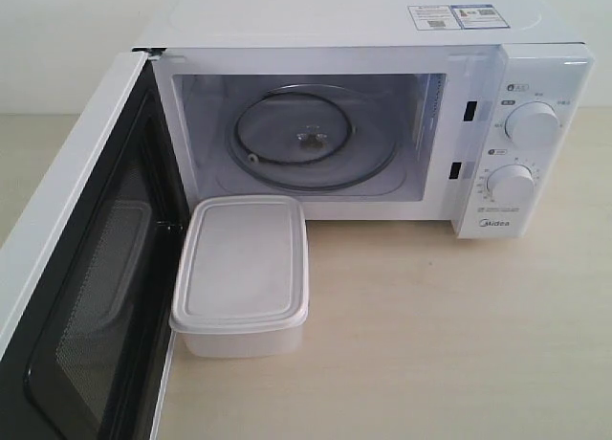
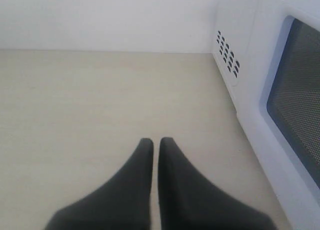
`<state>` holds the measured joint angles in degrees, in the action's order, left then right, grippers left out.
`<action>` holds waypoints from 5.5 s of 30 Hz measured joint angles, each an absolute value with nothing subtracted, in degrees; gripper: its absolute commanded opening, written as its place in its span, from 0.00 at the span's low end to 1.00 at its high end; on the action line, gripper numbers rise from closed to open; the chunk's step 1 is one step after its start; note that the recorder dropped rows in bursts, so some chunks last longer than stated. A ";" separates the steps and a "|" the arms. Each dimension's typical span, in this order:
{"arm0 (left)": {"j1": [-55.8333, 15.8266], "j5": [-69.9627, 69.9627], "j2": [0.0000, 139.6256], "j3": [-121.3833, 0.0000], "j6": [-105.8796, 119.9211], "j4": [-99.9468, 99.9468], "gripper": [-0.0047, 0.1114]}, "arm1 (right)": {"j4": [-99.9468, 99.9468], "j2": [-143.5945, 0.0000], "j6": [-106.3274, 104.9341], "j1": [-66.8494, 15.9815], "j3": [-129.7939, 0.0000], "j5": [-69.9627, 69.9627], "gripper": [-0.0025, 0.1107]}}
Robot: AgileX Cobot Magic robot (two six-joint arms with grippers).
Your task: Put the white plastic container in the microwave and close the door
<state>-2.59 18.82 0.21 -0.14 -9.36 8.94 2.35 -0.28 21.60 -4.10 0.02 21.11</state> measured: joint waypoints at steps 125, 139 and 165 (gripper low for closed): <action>-2.55 18.82 0.21 -0.14 -9.36 8.94 0.08 | 99.90 -107.53 -74.68 -19.42 -48.46 -41.19 0.02; -2.55 18.82 0.21 -0.14 -9.36 8.94 0.08 | 99.55 -73.98 -56.66 -19.95 -24.33 -21.65 0.02; -2.55 18.82 0.21 -0.14 -9.36 8.94 0.08 | 90.32 -48.28 -26.15 -37.70 -18.71 -8.26 0.02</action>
